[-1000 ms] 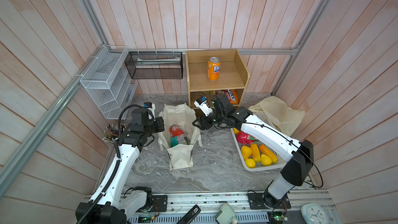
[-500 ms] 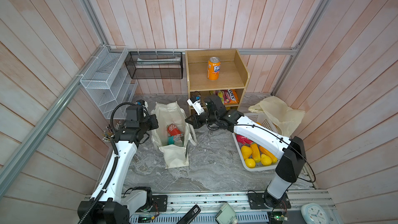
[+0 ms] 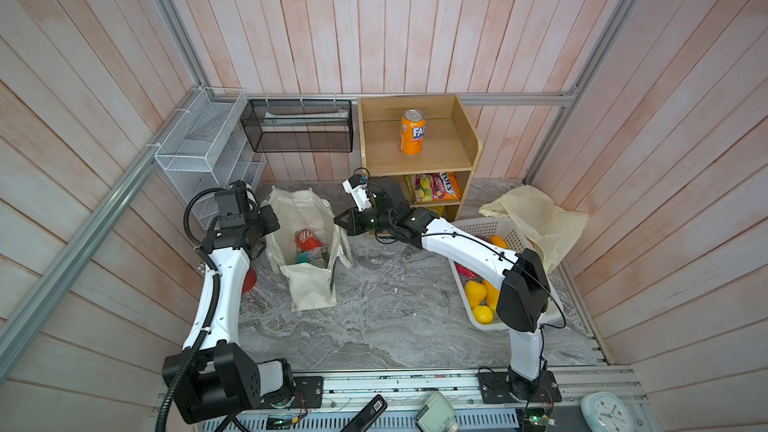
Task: Place the mixed food into the grocery bags and tie them
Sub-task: 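Release the tote bag rim with the left gripper and lift it away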
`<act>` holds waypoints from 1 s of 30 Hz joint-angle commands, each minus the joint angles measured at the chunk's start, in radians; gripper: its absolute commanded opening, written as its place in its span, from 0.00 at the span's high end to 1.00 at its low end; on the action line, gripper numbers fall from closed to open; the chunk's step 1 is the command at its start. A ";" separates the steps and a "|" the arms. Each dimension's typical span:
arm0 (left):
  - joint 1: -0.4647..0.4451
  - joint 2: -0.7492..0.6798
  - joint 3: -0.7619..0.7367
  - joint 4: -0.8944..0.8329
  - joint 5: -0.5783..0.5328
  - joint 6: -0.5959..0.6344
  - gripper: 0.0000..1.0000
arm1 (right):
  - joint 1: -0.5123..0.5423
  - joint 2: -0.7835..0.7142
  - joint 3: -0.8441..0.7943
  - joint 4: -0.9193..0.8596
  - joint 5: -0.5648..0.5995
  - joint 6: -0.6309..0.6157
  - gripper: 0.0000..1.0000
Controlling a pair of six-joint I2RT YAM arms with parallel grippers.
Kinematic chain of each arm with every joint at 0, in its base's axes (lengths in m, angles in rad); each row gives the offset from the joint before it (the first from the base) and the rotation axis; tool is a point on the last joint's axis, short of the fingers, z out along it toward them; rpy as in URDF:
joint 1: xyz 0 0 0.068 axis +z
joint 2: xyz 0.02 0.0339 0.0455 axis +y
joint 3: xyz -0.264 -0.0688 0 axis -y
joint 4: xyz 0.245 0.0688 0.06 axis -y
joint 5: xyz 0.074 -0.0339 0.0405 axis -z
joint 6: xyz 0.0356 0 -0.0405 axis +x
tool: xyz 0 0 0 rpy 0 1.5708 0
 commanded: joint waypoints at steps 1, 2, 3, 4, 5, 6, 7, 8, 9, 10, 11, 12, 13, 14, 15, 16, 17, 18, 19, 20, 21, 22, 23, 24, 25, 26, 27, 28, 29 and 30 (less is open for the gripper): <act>0.031 0.022 0.068 0.113 -0.021 0.017 1.00 | 0.014 0.022 0.091 0.080 -0.001 0.031 1.00; 0.038 0.030 0.071 0.120 -0.015 0.010 1.00 | 0.015 0.034 0.103 0.079 -0.003 0.037 1.00; 0.044 0.038 0.073 0.130 -0.005 0.002 1.00 | 0.015 0.047 0.117 0.078 -0.002 0.041 1.00; 0.047 0.043 0.075 0.137 0.003 -0.001 1.00 | 0.016 0.061 0.128 0.075 -0.001 0.043 1.00; 0.047 0.048 0.076 0.139 0.006 -0.001 1.00 | 0.017 0.070 0.135 0.072 0.003 0.043 1.00; 0.048 0.049 0.076 0.140 0.009 -0.002 1.00 | 0.015 0.078 0.139 0.067 0.009 0.042 1.00; 0.048 0.049 0.075 0.138 0.011 -0.001 1.00 | 0.015 0.084 0.139 0.065 0.012 0.042 1.00; 0.048 0.048 0.072 0.137 0.012 0.000 1.00 | 0.015 0.087 0.139 0.063 0.014 0.039 0.96; 0.048 0.044 0.065 0.135 0.014 0.000 0.97 | 0.014 0.089 0.139 0.057 0.015 0.038 0.89; 0.048 0.037 0.059 0.135 0.017 0.000 0.91 | 0.014 0.087 0.139 0.051 0.016 0.033 0.80; 0.048 0.031 0.055 0.134 0.022 -0.002 0.85 | 0.012 0.084 0.139 0.043 0.016 0.027 0.71; 0.047 0.023 0.051 0.136 0.026 -0.004 0.77 | 0.012 0.078 0.139 0.034 0.018 0.020 0.64; 0.048 0.014 0.046 0.137 0.032 -0.007 0.68 | 0.011 0.069 0.137 0.024 0.017 0.013 0.58; 0.048 0.008 0.046 0.138 0.040 -0.009 0.61 | 0.010 0.060 0.136 0.018 0.019 0.006 0.53; 0.048 0.000 0.045 0.138 0.047 -0.014 0.52 | 0.009 0.046 0.133 0.010 0.020 -0.004 0.49; 0.047 -0.005 0.048 0.137 0.052 -0.019 0.43 | 0.009 0.034 0.127 0.004 0.023 -0.012 0.46; 0.048 -0.013 0.052 0.135 0.063 -0.023 0.35 | 0.007 0.018 0.122 -0.005 0.027 -0.021 0.43; 0.048 -0.020 0.057 0.133 0.076 -0.028 0.28 | 0.007 0.000 0.117 -0.014 0.029 -0.031 0.40; 0.048 -0.028 0.061 0.130 0.086 -0.034 0.23 | 0.005 -0.019 0.112 -0.026 0.034 -0.041 0.38; 0.048 -0.034 0.067 0.129 0.096 -0.038 0.19 | 0.005 -0.038 0.105 -0.034 0.040 -0.051 0.36; 0.047 -0.041 0.074 0.127 0.108 -0.043 0.15 | 0.001 -0.063 0.092 -0.042 0.050 -0.059 0.36; 0.047 -0.047 0.083 0.121 0.121 -0.050 0.12 | -0.001 -0.092 0.072 -0.045 0.056 -0.065 0.35; 0.048 -0.053 0.090 0.117 0.131 -0.056 0.10 | -0.007 -0.119 0.052 -0.046 0.061 -0.065 0.35; 0.047 -0.060 0.098 0.112 0.145 -0.063 0.03 | -0.017 -0.150 0.027 -0.045 0.062 -0.064 0.35; 0.048 -0.067 0.103 0.107 0.156 -0.072 0.00 | -0.026 -0.188 -0.007 -0.038 0.062 -0.064 0.35; 0.048 -0.076 0.107 0.102 0.170 -0.078 0.00 | -0.034 -0.221 -0.037 -0.034 0.067 -0.064 0.35; 0.046 -0.085 0.112 0.096 0.185 -0.083 0.00 | -0.044 -0.260 -0.074 -0.032 0.071 -0.064 0.35; 0.046 -0.096 0.114 0.091 0.199 -0.091 0.00 | -0.059 -0.301 -0.111 -0.031 0.075 -0.064 0.35; 0.045 -0.107 0.113 0.091 0.212 -0.099 0.00 | -0.074 -0.339 -0.145 -0.029 0.078 -0.063 0.35; 0.042 -0.119 0.114 0.088 0.230 -0.108 0.00 | -0.090 -0.383 -0.189 -0.025 0.082 -0.060 0.35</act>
